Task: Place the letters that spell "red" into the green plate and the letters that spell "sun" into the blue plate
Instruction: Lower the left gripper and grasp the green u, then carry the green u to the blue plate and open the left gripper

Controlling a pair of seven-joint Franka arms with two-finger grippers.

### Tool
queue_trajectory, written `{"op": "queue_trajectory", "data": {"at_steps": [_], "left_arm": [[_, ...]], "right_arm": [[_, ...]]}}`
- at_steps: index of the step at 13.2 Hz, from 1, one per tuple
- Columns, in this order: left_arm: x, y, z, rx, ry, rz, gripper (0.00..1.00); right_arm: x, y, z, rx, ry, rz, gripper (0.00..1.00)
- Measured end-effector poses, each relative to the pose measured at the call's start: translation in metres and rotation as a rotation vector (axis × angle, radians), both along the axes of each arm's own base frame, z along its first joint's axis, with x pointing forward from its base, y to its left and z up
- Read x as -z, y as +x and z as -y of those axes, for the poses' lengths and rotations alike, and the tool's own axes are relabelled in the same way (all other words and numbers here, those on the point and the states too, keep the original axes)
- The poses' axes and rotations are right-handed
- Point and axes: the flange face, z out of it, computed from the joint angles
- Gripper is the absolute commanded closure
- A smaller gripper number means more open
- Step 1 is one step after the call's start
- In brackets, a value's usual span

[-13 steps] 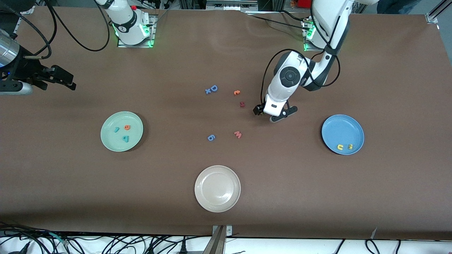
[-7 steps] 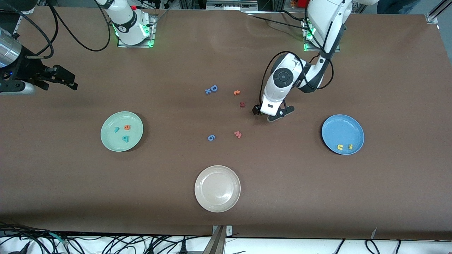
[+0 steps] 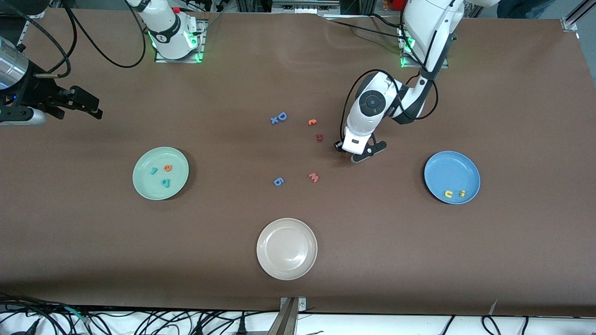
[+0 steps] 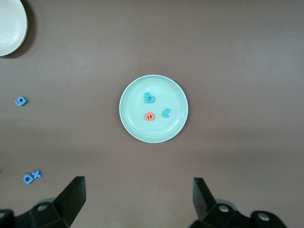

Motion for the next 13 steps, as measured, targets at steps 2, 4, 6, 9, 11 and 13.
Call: {"op": "queue_trajectory", "data": {"at_steps": [2,4,6,9,11,13], "left_arm": [[-0.001,0.002,0.001,-0.003,-0.002,0.003,0.8],[-0.002,0.004,0.003,-0.006,-0.005,0.006,0.83],[-0.005,0.007,0.004,-0.008,-0.01,0.014,0.84],[-0.017,0.017,-0.007,0.008,0.016,-0.004,0.84],[-0.043,0.034,-0.031,0.043,0.029,-0.018,0.84],[-0.072,0.056,-0.07,0.101,0.02,-0.01,0.84]], "right_arm": [[-0.001,0.0,0.0,0.0,0.0,0.001,0.0],[-0.001,0.0,0.0,0.0,0.0,0.002,0.0],[-0.001,0.0,0.0,0.0,0.0,0.002,0.0],[-0.001,0.0,0.0,0.0,0.0,0.002,0.0],[-0.001,0.0,0.0,-0.001,0.0,0.002,0.0],[-0.001,0.0,-0.001,-0.001,0.0,0.002,0.0]]}}
